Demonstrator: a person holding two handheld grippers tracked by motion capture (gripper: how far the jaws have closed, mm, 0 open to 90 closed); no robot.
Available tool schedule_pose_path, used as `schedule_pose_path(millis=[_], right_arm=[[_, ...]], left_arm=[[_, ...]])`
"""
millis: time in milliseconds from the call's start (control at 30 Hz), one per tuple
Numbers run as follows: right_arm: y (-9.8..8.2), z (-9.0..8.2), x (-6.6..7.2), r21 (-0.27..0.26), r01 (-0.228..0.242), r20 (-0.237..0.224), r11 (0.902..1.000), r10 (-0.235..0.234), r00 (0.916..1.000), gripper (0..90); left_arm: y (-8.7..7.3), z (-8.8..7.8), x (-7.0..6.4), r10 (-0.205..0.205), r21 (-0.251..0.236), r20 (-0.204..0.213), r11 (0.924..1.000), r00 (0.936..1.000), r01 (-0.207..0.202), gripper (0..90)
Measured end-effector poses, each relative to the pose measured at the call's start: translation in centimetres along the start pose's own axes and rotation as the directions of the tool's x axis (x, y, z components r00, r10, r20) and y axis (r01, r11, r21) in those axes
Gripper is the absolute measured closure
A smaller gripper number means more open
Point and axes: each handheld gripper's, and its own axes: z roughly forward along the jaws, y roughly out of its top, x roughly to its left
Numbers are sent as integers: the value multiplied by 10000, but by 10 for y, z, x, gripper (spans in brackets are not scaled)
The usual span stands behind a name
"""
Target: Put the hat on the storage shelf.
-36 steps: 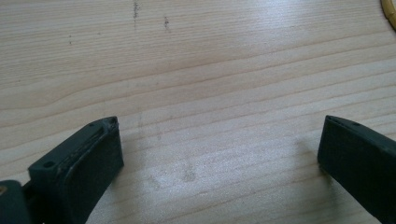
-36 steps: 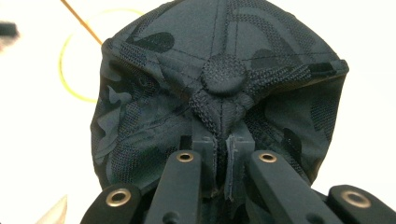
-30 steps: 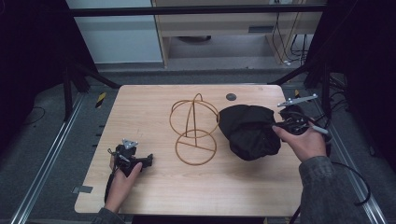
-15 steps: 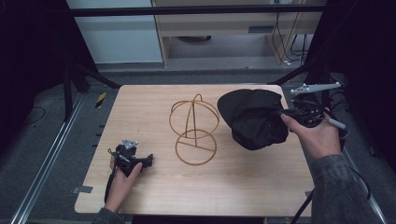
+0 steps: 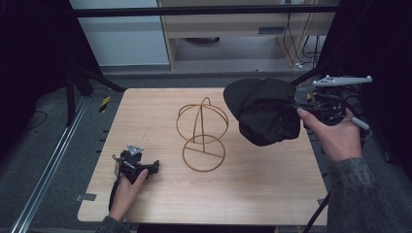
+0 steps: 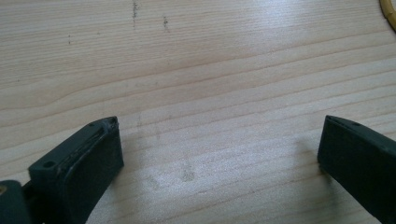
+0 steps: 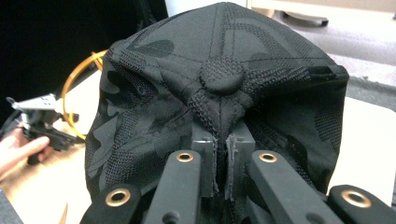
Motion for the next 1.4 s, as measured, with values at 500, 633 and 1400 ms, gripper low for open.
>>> schedule_pose_path(millis=[500, 633, 1400], right_arm=[[28, 3, 30, -359, 487, -539, 9982, -506, 9973, 855], [33, 6, 36, -370, 549, -698, 9978, -574, 9959, 855], [47, 28, 68, -276, 1012, -1377, 9945, -1040, 9850, 852]], left_arm=[[0, 0, 0, 2, 28, 0, 10000, 10000, -2, 0], [0, 0, 0, 7, 35, -3, 10000, 10000, -7, 0], [0, 0, -1, -37, 32, -49, 10000, 10000, 37, 0]])
